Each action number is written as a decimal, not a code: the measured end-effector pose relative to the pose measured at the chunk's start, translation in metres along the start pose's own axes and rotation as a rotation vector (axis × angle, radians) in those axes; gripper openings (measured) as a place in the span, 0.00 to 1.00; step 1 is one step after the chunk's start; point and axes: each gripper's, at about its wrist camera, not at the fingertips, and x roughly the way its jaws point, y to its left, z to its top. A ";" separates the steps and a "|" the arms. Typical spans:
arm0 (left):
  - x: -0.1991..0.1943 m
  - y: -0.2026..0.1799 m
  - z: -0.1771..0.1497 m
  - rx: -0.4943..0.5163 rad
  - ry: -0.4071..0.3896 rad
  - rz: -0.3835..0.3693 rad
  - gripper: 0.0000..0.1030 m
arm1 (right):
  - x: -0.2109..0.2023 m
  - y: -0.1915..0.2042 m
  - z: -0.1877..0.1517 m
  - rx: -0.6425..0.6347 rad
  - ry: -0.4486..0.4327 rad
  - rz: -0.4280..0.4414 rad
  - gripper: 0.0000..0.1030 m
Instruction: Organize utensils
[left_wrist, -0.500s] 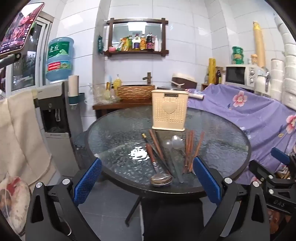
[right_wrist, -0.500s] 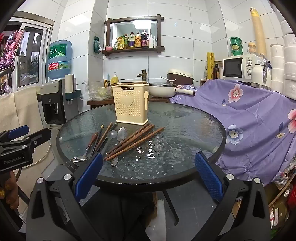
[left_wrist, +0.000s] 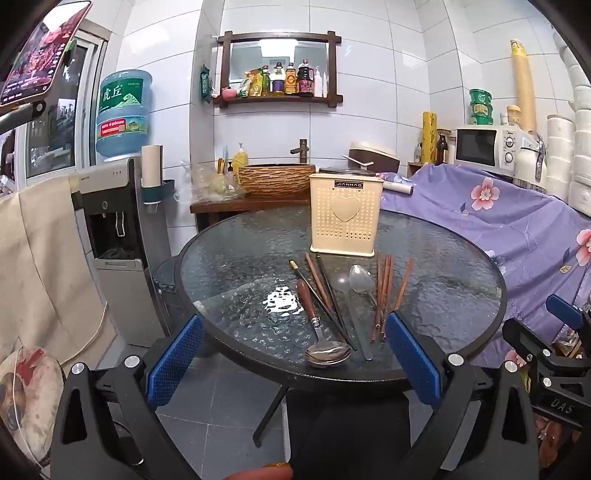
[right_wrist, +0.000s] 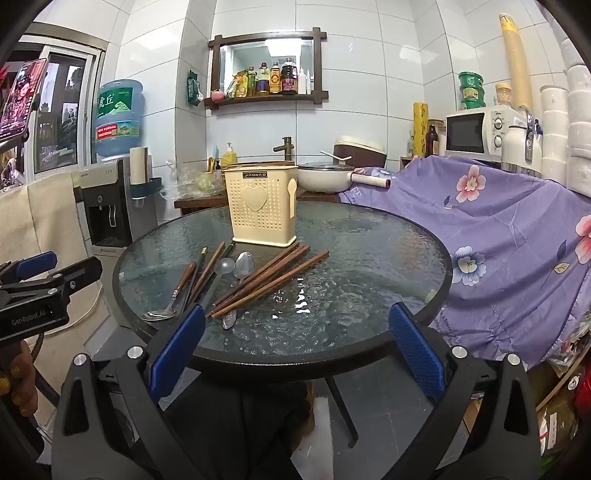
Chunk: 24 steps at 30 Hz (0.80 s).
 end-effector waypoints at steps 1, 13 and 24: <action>0.000 0.001 -0.001 0.000 0.000 0.002 0.94 | 0.000 0.000 0.000 -0.002 0.001 0.002 0.95; 0.001 0.000 -0.002 0.003 -0.001 0.011 0.94 | -0.002 0.001 -0.002 -0.005 0.001 0.003 0.95; 0.000 0.000 -0.001 0.005 0.006 0.006 0.94 | -0.002 0.001 -0.003 -0.005 0.002 0.004 0.95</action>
